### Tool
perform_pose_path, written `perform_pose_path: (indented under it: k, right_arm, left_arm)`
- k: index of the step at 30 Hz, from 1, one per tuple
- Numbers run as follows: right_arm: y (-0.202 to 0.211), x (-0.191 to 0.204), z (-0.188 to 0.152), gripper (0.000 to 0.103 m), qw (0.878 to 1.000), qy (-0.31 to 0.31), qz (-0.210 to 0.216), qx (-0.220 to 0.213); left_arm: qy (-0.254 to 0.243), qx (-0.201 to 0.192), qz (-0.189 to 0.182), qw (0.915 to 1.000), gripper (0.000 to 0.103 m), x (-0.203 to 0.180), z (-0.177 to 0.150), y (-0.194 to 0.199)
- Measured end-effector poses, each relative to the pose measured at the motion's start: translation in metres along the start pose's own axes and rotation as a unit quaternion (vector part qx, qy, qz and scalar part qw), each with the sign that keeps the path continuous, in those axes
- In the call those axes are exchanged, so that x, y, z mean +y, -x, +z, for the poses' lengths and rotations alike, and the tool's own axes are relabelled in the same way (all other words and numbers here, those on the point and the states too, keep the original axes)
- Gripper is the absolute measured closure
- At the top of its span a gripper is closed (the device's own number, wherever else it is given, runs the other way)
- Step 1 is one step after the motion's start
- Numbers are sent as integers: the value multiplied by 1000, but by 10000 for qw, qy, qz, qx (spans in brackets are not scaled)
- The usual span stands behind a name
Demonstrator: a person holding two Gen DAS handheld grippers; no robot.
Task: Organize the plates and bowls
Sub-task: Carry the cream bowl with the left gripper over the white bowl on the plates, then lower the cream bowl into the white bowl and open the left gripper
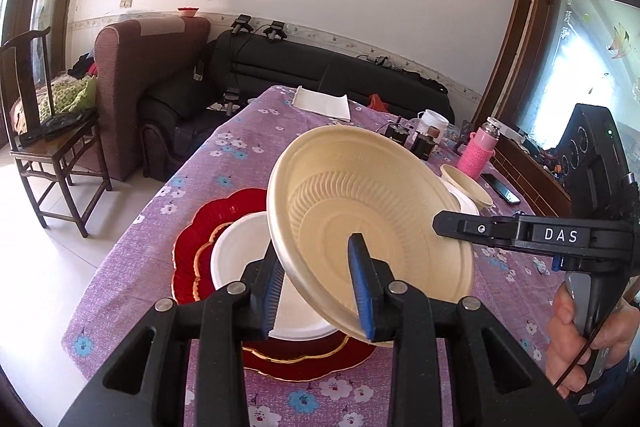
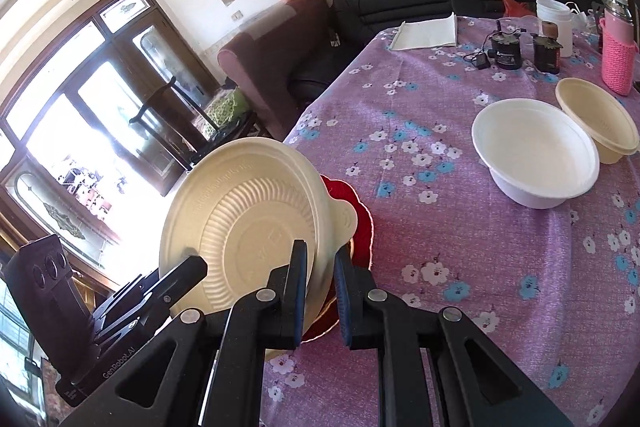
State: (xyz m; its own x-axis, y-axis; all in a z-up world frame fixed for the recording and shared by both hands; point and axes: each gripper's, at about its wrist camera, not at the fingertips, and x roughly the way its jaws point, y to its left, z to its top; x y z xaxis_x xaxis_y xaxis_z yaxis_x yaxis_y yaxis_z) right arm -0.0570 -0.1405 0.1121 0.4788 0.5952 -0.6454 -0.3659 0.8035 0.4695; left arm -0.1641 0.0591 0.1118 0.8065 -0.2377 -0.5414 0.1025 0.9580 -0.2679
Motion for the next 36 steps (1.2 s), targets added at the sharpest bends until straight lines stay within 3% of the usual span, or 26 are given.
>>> perform_pose_path:
  k: [8,17,36]
  right_arm:
    - [-32,11,2,88,9990,-9,160,419]
    - [-59,3,-2,88,9955,-275,227,874]
    - [-68,3,-3,80,9958,-274,65,872]
  left_arm:
    - [261,100,198,9994,73,27,-6,-3]
    - [551,366,153,9977,73,46,-8,-25]
    - [672,382,220,9968,73,54,-5,-31]
